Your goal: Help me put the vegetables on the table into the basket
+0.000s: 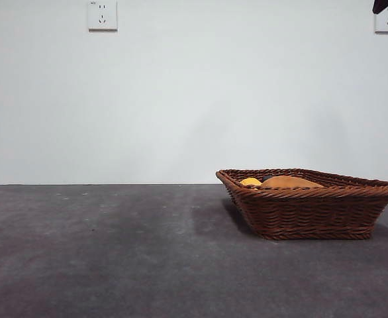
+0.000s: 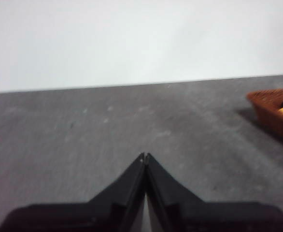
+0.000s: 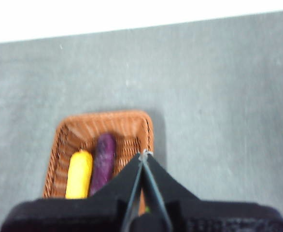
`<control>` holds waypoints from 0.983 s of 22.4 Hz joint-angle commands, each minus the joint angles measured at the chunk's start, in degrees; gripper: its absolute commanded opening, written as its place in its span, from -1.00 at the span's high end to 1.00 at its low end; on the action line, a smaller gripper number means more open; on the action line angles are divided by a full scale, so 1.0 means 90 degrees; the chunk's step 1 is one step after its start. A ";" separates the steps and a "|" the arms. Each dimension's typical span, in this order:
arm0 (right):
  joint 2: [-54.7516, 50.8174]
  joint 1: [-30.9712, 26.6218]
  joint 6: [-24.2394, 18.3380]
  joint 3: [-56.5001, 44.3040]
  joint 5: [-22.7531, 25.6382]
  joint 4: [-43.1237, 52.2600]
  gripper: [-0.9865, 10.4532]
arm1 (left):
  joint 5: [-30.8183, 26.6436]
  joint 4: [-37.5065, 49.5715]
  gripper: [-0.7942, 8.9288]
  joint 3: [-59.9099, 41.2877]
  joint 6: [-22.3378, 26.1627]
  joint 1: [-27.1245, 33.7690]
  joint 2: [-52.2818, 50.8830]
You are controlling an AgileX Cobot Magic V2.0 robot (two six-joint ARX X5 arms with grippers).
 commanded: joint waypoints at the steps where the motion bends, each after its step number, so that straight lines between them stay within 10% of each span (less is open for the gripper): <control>1: 0.0034 0.0002 0.0066 -0.0027 0.0027 0.0061 0.83 | 0.0024 -0.0129 0.84 -0.0102 -0.0066 0.0131 -0.0015; 22: 0.0034 0.0002 0.0066 -0.0027 0.0024 0.0049 0.83 | -0.0408 -0.0279 0.84 -0.0347 -0.0138 0.0546 -0.0007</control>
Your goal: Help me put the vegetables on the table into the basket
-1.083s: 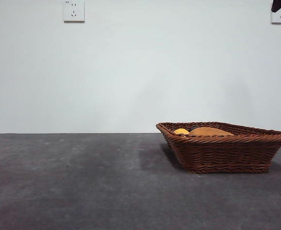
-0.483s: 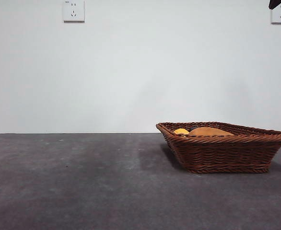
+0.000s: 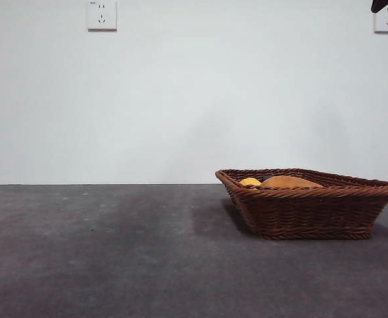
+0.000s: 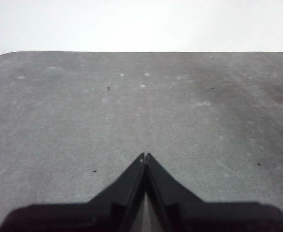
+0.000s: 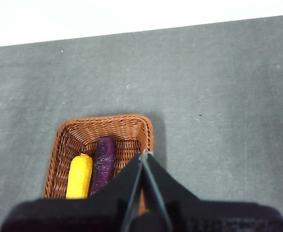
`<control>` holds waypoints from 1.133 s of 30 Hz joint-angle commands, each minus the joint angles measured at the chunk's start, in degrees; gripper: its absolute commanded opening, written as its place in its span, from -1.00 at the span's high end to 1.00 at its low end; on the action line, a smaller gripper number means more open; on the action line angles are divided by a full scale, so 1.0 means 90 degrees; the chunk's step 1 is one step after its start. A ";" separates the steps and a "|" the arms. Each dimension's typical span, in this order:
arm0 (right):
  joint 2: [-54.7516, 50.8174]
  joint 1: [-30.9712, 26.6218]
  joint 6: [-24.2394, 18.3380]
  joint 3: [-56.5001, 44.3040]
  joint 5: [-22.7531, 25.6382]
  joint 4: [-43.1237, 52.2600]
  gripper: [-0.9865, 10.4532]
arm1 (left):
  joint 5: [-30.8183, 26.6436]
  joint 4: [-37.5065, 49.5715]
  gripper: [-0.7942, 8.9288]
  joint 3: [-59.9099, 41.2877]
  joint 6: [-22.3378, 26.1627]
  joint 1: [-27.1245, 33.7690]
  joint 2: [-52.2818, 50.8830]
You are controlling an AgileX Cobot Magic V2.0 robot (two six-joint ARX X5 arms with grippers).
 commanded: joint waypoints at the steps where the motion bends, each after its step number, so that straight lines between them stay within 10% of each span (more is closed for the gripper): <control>1: 0.0034 0.0002 0.0063 -0.0027 0.0027 0.0036 0.83 | -0.0007 0.0046 0.84 -0.0066 -0.0039 0.0007 0.0012; 16: -0.1105 0.0017 0.0063 -0.0442 0.0651 0.0226 0.83 | -0.0007 0.0044 0.84 -0.0066 -0.0036 0.0007 0.0185; 25: -0.4056 0.0000 -0.0172 -0.5207 0.0947 0.4289 0.83 | -0.0007 0.0041 0.84 -0.0066 -0.0039 0.0007 0.0338; 34: -0.6567 0.0000 -0.0274 -0.8774 0.1525 0.5340 0.83 | -0.0007 0.0044 0.84 -0.0066 -0.0036 0.0007 0.0338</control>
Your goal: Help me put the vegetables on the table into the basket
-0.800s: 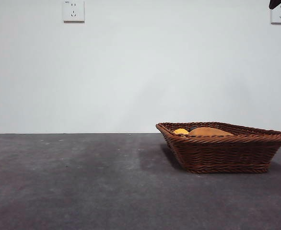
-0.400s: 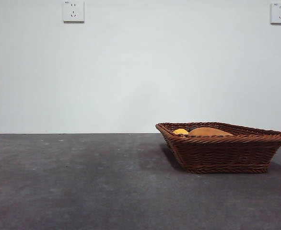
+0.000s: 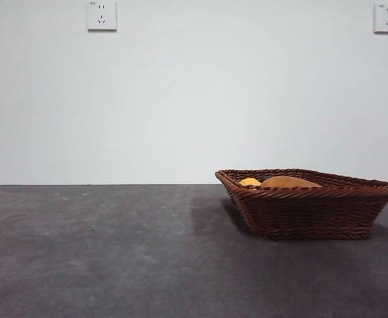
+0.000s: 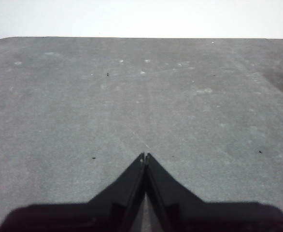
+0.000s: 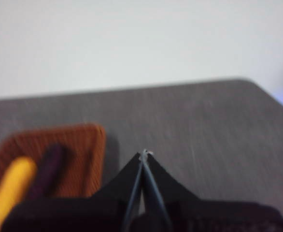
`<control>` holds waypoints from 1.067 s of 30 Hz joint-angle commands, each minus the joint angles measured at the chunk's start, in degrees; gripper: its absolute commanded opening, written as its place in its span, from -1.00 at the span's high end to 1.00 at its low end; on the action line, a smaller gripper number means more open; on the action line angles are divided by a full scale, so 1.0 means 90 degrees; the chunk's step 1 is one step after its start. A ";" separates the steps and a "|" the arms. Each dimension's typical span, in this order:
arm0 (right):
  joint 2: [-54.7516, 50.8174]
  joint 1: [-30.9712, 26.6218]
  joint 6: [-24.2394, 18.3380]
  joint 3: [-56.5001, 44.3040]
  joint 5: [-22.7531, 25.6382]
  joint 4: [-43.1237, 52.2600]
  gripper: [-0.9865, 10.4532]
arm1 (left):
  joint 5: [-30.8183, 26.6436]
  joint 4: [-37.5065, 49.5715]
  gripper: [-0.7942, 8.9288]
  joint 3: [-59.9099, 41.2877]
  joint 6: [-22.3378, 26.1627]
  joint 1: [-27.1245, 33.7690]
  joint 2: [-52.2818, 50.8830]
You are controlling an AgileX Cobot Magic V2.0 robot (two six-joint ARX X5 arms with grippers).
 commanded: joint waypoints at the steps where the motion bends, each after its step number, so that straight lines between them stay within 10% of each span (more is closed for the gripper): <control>1: -0.0799 -0.0002 -0.0046 -0.1005 0.0138 0.0318 0.83 | -0.0010 0.0039 0.84 -0.0066 -0.0024 0.0007 0.0002; 32: -0.3048 -0.0005 -0.0379 -0.2475 0.0350 -0.0724 0.83 | -0.0010 0.0041 0.84 -0.0066 -0.0024 0.0010 0.0024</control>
